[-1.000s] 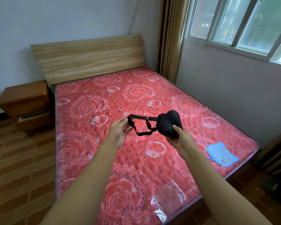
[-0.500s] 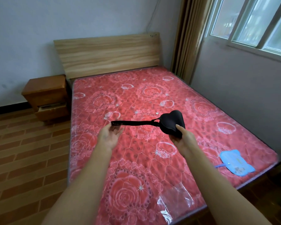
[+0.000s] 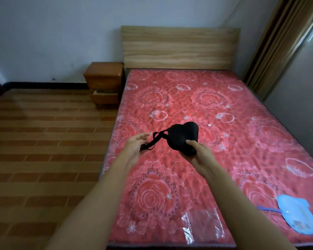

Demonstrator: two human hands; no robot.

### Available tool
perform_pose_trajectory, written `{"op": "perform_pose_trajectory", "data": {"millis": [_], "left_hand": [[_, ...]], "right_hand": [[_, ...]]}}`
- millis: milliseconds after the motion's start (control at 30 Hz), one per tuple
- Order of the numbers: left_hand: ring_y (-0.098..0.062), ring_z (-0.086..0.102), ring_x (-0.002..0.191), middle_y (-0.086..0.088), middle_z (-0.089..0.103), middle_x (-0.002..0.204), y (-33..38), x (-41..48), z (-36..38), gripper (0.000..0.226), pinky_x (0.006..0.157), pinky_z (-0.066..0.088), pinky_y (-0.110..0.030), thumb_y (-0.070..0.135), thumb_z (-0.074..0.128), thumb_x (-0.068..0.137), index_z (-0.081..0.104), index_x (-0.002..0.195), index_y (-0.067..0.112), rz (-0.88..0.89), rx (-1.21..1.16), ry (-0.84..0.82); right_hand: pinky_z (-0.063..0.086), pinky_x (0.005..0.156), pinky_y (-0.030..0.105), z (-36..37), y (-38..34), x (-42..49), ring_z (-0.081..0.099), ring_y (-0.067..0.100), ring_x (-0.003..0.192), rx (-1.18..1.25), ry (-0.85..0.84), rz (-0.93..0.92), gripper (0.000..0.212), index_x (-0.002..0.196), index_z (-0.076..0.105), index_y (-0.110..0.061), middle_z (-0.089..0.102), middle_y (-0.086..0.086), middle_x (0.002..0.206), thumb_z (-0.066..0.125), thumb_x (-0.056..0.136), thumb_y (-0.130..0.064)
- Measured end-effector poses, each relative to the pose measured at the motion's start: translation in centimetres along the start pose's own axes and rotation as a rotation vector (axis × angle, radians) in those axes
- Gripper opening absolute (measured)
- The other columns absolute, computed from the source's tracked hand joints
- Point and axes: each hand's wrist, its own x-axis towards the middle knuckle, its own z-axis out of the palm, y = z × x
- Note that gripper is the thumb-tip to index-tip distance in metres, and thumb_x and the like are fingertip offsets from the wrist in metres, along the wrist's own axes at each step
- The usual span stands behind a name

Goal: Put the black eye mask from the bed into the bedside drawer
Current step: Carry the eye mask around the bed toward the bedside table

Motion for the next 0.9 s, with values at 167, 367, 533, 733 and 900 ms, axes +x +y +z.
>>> {"op": "perform_pose_trajectory", "data": {"millis": [167,367,533,733,900], "left_hand": [[-0.022,0.054,0.081,-0.011,0.057,0.1,-0.9,-2.3,-5.9,0.029,0.058,0.038,-0.03,-0.008,0.038,0.09,0.059,0.093,0.011,-0.048,-0.078,0.165],[-0.034,0.06,0.088,-0.02,0.061,0.098,-0.5,-5.9,-12.8,0.036,0.066,0.055,-0.038,-0.01,0.039,0.086,0.058,0.113,0.005,-0.033,-0.14,0.242],[-0.032,0.06,0.092,-0.016,0.058,0.099,-0.1,-10.0,-19.7,0.041,0.065,0.053,-0.034,-0.013,0.027,0.087,0.058,0.106,0.005,0.012,-0.22,0.436],[-0.03,0.057,0.101,-0.019,0.054,0.107,-0.3,-14.1,-26.1,0.037,0.062,0.057,-0.032,-0.013,0.027,0.09,0.058,0.102,0.004,0.011,-0.277,0.566],[-0.025,0.06,0.094,-0.014,0.058,0.103,-0.5,-15.3,-29.3,0.038,0.06,0.055,-0.031,-0.013,0.03,0.09,0.061,0.097,0.006,0.044,-0.346,0.628]], "right_hand": [[0.061,0.061,0.028,5.0,3.0,0.0,0.061,0.027,0.093,-0.12,-0.214,0.061,0.005,0.09,0.058,-0.002,0.059,0.016,0.1,0.054,0.089,-0.005],[0.056,0.061,0.027,11.8,6.9,0.0,0.061,0.025,0.093,-0.287,-0.371,0.098,0.021,0.108,0.054,0.0,0.059,0.014,0.104,0.053,0.09,-0.01],[0.053,0.065,0.03,17.9,10.8,-1.1,0.06,0.024,0.092,-0.347,-0.468,0.147,0.015,0.103,0.054,-0.004,0.059,0.01,0.099,0.049,0.093,-0.013],[0.054,0.068,0.032,23.1,14.3,-2.7,0.06,0.022,0.092,-0.388,-0.551,0.164,0.014,0.09,0.057,-0.013,0.059,0.006,0.098,0.044,0.094,-0.013],[0.054,0.078,0.038,26.0,16.4,-3.0,0.063,0.022,0.083,-0.486,-0.602,0.142,0.016,0.08,0.06,-0.01,0.061,0.007,0.089,0.048,0.092,-0.012]]}}
